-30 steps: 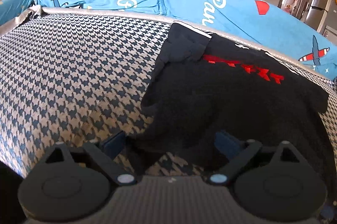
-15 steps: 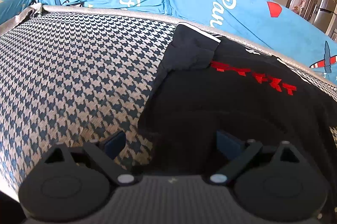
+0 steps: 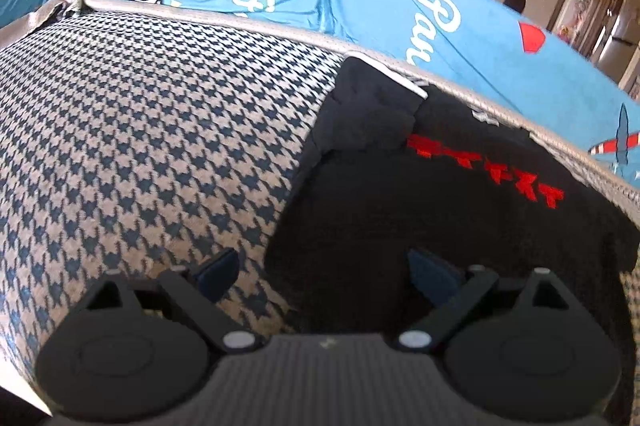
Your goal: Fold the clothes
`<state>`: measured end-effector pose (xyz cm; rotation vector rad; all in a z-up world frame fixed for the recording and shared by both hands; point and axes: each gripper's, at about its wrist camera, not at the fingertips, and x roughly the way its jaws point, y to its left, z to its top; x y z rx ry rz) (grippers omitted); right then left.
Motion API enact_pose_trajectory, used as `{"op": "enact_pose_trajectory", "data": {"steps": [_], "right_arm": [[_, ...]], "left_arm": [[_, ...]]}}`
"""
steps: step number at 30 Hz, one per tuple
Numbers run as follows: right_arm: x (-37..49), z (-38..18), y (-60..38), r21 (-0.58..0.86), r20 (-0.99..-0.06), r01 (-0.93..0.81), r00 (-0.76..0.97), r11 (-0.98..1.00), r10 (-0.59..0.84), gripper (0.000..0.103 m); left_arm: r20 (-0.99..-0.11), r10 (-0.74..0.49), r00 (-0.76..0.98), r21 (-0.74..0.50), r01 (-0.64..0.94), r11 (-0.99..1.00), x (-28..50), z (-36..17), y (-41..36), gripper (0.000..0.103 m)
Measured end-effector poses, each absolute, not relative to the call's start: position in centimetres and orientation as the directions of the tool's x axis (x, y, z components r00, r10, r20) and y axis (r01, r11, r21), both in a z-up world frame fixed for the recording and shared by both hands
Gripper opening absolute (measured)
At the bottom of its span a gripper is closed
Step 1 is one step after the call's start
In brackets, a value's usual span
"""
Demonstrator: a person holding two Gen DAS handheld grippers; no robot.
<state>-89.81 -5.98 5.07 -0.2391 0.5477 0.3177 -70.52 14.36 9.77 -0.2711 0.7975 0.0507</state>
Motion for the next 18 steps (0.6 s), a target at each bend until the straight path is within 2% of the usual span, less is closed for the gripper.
{"op": "enact_pose_trajectory", "data": {"steps": [9, 18], "right_arm": [[-92.9, 7.8, -8.6, 0.058, -0.529, -0.374, 0.775, 0.926, 0.346, 0.004], [-94.7, 8.4, -11.3, 0.205, -0.535, -0.329, 0.751, 0.922, 0.387, 0.004]], "left_arm": [[-0.675, -0.101, 0.731, -0.268, -0.116, 0.956, -73.3, 11.3, 16.1, 0.097], [-0.668, -0.131, 0.733, -0.271, -0.076, 0.959, -75.9, 11.9, 16.6, 0.099]]}}
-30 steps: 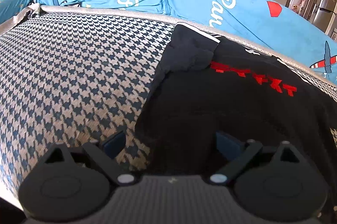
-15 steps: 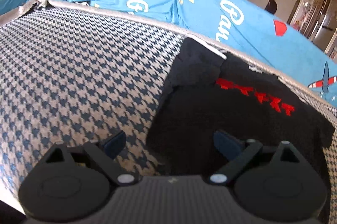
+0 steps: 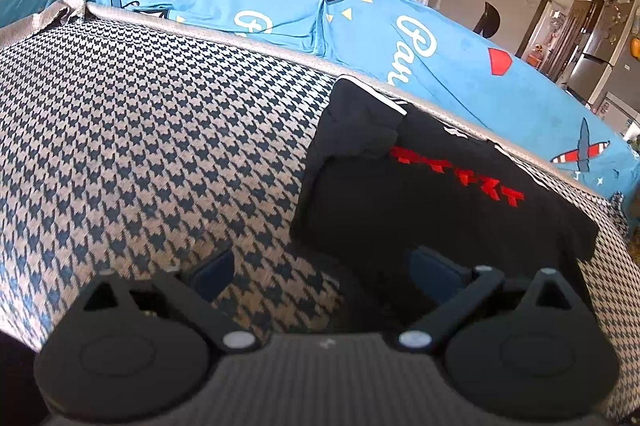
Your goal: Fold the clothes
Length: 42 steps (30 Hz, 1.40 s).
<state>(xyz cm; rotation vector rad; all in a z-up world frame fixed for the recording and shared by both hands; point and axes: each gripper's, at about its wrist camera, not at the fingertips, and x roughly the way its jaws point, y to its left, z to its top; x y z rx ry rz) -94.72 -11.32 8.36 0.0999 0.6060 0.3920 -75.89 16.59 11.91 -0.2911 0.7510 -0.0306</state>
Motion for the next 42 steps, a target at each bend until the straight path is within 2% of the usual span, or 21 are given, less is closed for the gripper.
{"op": "enact_pose_trajectory", "data": {"steps": [3, 9, 13, 16, 24, 27, 35, 38, 40, 42], "right_arm": [[-95.0, 8.4, -12.1, 0.242, -0.541, -0.313, 0.742, 0.918, 0.396, 0.004], [-95.1, 7.9, -11.8, 0.141, -0.577, -0.25, 0.766, 0.958, 0.285, 0.005], [-95.0, 7.9, -12.1, 0.16, -0.566, -0.242, 0.771, 0.957, 0.29, 0.007], [-95.3, 7.9, -11.6, 0.155, -0.561, -0.271, 0.767, 0.95, 0.31, 0.012], [-95.5, 7.2, -10.2, 0.142, -0.581, -0.319, 0.739, 0.937, 0.34, 0.02], [-95.4, 7.0, -10.0, 0.14, -0.586, -0.324, 0.734, 0.936, 0.342, 0.02], [-95.3, 6.7, -9.9, 0.145, -0.597, -0.325, 0.725, 0.935, 0.345, 0.02], [-95.3, 6.7, -9.8, 0.146, -0.597, -0.329, 0.722, 0.933, 0.348, 0.02], [-95.5, 6.7, -9.7, 0.146, -0.594, -0.336, 0.722, 0.93, 0.354, 0.02], [-95.6, 6.8, -9.6, 0.144, -0.59, -0.343, 0.724, 0.928, 0.359, 0.02]], "left_arm": [[-0.673, -0.129, 0.729, -0.265, -0.075, 0.961, -76.4, 11.9, 16.6, 0.1], [-0.69, -0.109, 0.716, -0.27, -0.115, 0.956, -76.6, 11.5, 17.1, 0.101], [-0.696, -0.111, 0.71, -0.289, -0.135, 0.948, -76.5, 11.3, 17.4, 0.102], [-0.703, -0.122, 0.701, -0.291, -0.127, 0.948, -76.3, 11.0, 17.1, 0.102], [-0.716, -0.18, 0.675, -0.271, -0.031, 0.962, -75.9, 10.4, 15.3, 0.103], [-0.73, -0.211, 0.65, -0.269, 0.011, 0.963, -75.7, 10.0, 14.6, 0.103], [-0.78, -0.141, 0.609, -0.181, -0.004, 0.983, -74.7, 8.3, 13.1, 0.102], [-0.772, -0.134, 0.621, -0.167, 0.005, 0.986, -74.9, 8.4, 12.9, 0.078], [-0.765, -0.153, 0.626, -0.185, 0.014, 0.983, -75.0, 8.5, 13.0, 0.052], [-0.756, -0.19, 0.627, -0.229, 0.018, 0.973, -75.1, 8.6, 13.5, 0.043]]}}
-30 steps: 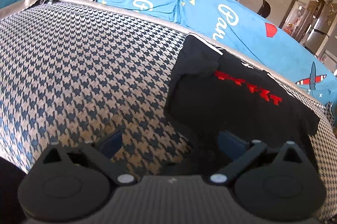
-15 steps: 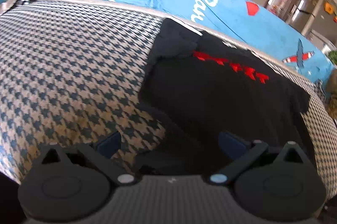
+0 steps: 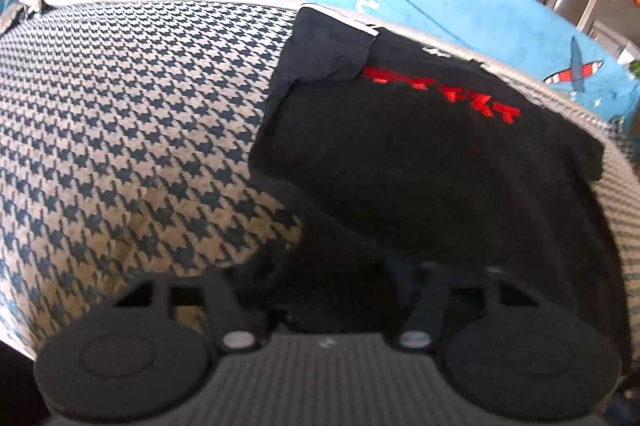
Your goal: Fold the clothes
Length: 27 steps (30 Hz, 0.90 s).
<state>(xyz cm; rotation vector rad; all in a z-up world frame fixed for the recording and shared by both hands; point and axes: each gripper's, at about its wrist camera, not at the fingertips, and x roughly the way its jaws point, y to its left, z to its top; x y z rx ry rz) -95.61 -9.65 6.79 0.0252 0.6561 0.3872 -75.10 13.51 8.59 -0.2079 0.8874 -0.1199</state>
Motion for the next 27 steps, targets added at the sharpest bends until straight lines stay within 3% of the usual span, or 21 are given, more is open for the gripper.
{"op": "enact_pose_trajectory", "data": {"steps": [3, 10, 27], "right_arm": [[-95.7, 6.9, -9.5, 0.142, -0.585, -0.351, 0.725, 0.925, 0.365, 0.021], [-95.8, 6.9, -9.2, 0.143, -0.578, -0.362, 0.725, 0.921, 0.375, 0.021], [-93.4, 7.6, -4.7, 0.147, -0.554, -0.5, 0.673, 0.853, 0.49, 0.021]], "left_arm": [[-0.74, -0.251, 0.624, -0.302, 0.026, 0.953, -75.2, 8.9, 14.1, 0.036], [-0.701, -0.353, 0.619, -0.418, 0.045, 0.907, -75.4, 9.6, 15.0, 0.035], [-0.697, -0.485, 0.528, -0.463, 0.185, 0.867, -71.3, 11.0, 12.5, 0.039]]}}
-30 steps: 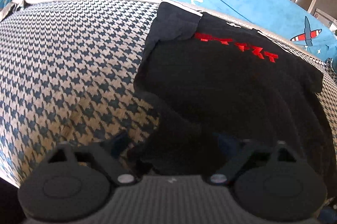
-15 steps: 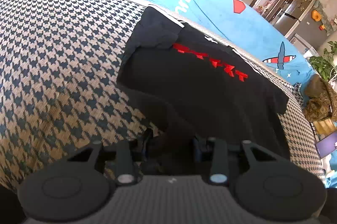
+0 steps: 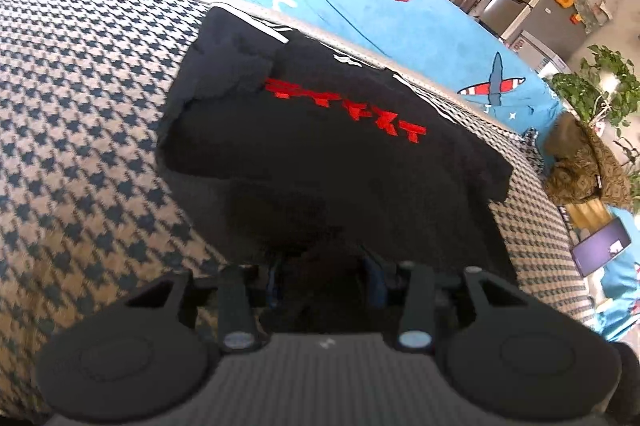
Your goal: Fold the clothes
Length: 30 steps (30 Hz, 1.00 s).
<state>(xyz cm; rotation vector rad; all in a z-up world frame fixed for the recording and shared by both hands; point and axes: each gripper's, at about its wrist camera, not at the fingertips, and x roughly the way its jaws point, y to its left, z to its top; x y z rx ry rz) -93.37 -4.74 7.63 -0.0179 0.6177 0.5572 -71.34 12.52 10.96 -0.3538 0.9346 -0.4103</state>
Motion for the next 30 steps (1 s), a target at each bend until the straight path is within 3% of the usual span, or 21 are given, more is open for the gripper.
{"op": "enact_pose_trajectory", "data": {"steps": [11, 19, 29, 30], "right_arm": [[-89.7, 7.2, -4.7, 0.109, -0.56, -0.367, 0.745, 0.924, 0.362, 0.021], [-87.6, 7.1, -5.4, 0.093, -0.555, -0.247, 0.791, 0.964, 0.256, 0.021], [-88.2, 7.6, -7.9, 0.139, -0.514, -0.124, 0.839, 0.983, 0.178, 0.021], [-88.3, 7.6, -8.2, 0.144, -0.51, -0.111, 0.843, 0.983, 0.17, 0.025]], "left_arm": [[-0.675, -0.543, 0.5, -0.538, 0.171, 0.825, -68.7, 10.6, 11.7, 0.052], [-0.632, -0.523, 0.573, -0.581, 0.096, 0.808, -68.7, 10.7, 12.8, 0.077], [-0.661, -0.441, 0.607, -0.567, -0.018, 0.824, -69.1, 10.2, 14.4, 0.081], [-0.666, -0.431, 0.609, -0.561, -0.027, 0.828, -69.1, 10.1, 14.5, 0.081]]}}
